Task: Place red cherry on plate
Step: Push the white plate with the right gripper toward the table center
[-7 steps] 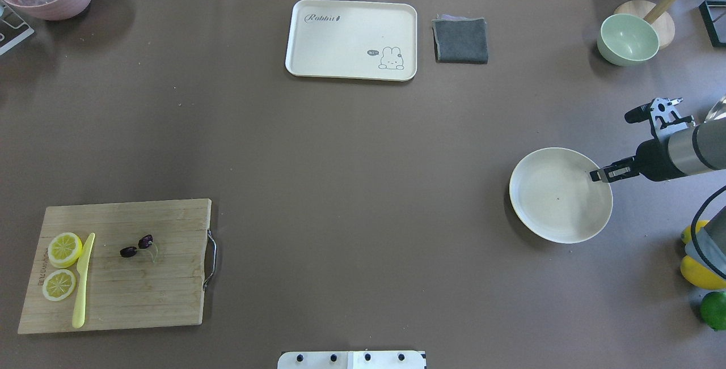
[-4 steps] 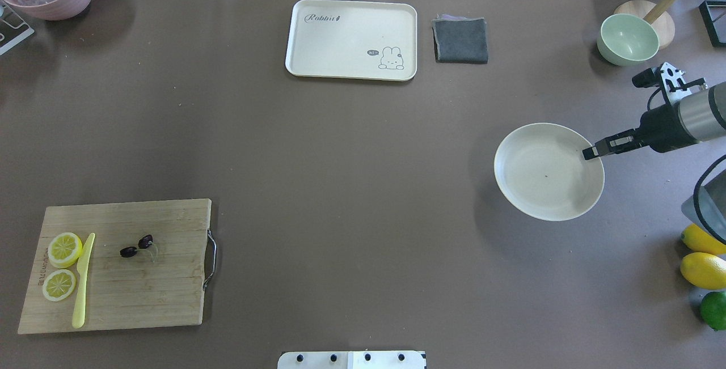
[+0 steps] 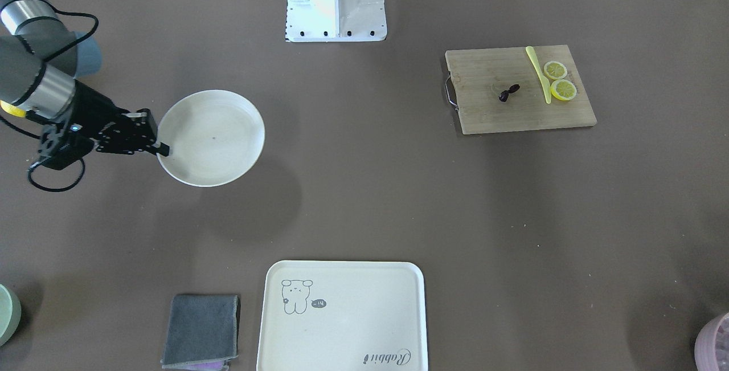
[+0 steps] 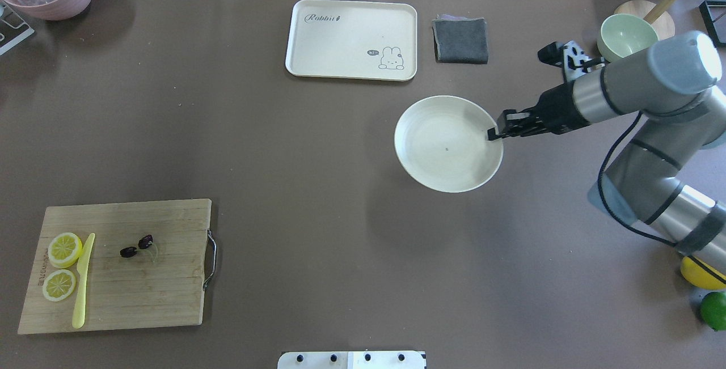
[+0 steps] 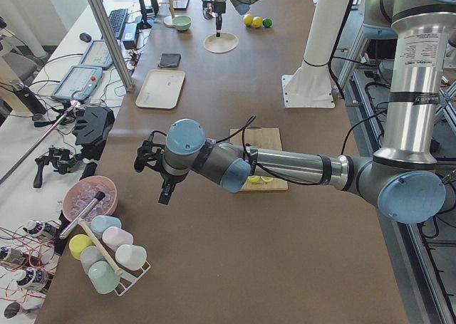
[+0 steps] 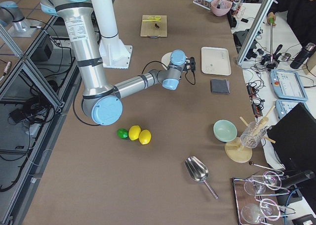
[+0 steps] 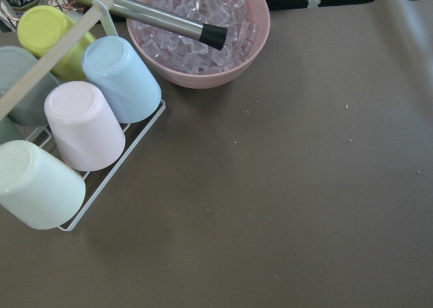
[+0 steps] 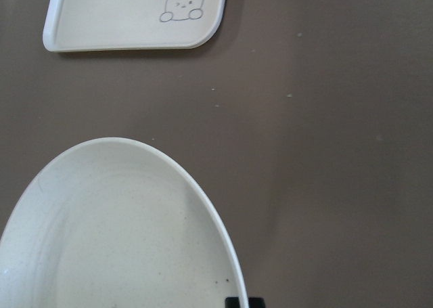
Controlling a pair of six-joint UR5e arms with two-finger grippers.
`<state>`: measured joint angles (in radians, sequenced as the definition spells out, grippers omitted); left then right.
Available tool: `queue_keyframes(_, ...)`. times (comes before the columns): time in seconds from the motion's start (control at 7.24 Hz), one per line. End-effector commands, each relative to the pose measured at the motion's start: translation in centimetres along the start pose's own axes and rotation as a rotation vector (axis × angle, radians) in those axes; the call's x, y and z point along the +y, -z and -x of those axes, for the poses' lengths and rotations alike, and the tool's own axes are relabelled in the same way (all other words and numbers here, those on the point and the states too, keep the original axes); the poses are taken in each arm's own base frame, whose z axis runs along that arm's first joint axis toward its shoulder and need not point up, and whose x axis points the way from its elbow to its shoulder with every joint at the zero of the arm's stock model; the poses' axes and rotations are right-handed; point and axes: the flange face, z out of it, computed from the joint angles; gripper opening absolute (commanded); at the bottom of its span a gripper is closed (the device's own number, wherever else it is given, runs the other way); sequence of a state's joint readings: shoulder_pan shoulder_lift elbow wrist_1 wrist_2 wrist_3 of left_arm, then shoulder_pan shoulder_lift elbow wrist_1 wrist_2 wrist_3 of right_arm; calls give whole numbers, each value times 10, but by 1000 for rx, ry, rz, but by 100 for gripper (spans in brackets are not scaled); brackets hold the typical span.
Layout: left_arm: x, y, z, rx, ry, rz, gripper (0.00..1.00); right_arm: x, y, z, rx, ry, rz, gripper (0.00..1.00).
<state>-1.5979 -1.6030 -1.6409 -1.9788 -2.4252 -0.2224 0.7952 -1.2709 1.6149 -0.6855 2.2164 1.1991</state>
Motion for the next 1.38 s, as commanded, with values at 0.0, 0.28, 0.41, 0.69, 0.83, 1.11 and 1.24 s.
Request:
queue_keyframes(0.0, 2, 0, 3, -1, 5, 2, 98, 25, -72, 95, 40, -49, -42, 0)
queue_keyframes(0.28, 2, 2, 5, -4, 10, -2, 98, 50, -110, 150, 67, -63, -52, 0)
queue_keyframes(0.41, 2, 2, 6, -4, 11, -3, 98, 54, -119, 155, 82, -62, -82, 0)
queue_keyframes(0.69, 2, 2, 6, -4, 10, -3, 98, 57, -132, 144, 112, -68, -78, 0)
queue_keyframes(0.83, 2, 2, 6, -4, 11, -3, 98, 58, -135, 141, 119, -70, -75, 0)
queue_keyframes(1.11, 1, 3, 5, -4, 8, -4, 98, 59, -140, 134, 133, -66, -71, 0)
queue_keyframes(1.24, 1, 3, 5, -4, 8, -4, 98, 60, -140, 131, 138, -65, -68, 0)
